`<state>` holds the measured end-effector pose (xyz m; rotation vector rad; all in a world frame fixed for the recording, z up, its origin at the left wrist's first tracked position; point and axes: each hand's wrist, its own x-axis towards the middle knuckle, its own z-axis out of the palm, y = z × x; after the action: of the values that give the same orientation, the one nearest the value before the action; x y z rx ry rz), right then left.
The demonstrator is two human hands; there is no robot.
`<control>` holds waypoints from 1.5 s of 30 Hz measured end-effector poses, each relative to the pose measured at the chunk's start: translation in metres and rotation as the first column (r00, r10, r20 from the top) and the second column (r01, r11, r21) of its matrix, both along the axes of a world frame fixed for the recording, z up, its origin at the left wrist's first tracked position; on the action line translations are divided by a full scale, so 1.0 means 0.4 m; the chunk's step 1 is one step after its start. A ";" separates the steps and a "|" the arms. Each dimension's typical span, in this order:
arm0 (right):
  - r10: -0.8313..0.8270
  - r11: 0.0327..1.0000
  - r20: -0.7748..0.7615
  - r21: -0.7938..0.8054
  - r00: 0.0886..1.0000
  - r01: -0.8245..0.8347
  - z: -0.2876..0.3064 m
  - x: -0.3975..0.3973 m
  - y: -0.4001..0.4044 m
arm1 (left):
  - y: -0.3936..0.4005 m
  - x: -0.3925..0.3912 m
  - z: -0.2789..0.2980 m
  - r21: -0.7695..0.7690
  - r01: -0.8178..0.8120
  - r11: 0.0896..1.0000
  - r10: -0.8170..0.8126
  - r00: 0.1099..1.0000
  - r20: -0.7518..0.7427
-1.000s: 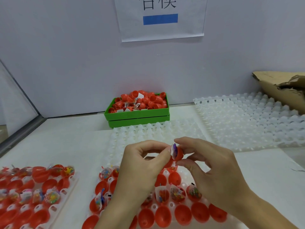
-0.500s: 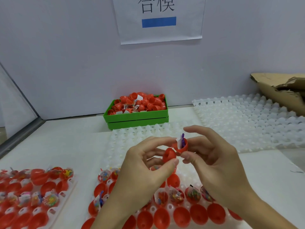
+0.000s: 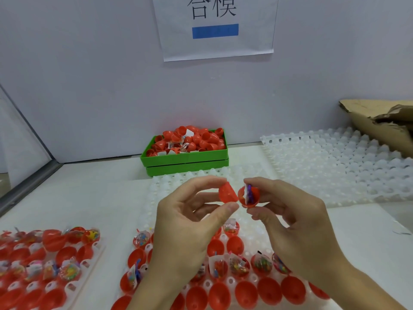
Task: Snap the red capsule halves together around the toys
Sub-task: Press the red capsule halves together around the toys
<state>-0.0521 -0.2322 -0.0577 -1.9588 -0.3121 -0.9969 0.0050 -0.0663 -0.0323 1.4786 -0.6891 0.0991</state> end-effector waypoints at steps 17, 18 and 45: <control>-0.106 0.975 -0.013 -0.200 0.994 0.101 0.000 -0.005 -0.006 | -0.009 -0.005 -0.017 0.207 -0.027 0.978 0.006 0.995 0.101; -0.103 0.975 -0.010 -0.197 0.995 0.099 0.002 -0.004 -0.006 | -0.009 -0.005 -0.016 0.208 -0.017 0.978 -0.001 0.996 0.087; -0.004 0.949 -0.051 -0.315 0.999 -0.012 0.004 -0.005 -0.014 | -0.024 -0.018 -0.031 0.118 -0.010 0.993 0.002 0.998 0.065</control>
<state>-0.0539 -0.2380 -0.0561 -2.2662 -0.4702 -0.9362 -0.0023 -0.0760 -0.0446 1.5971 -0.7537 0.1126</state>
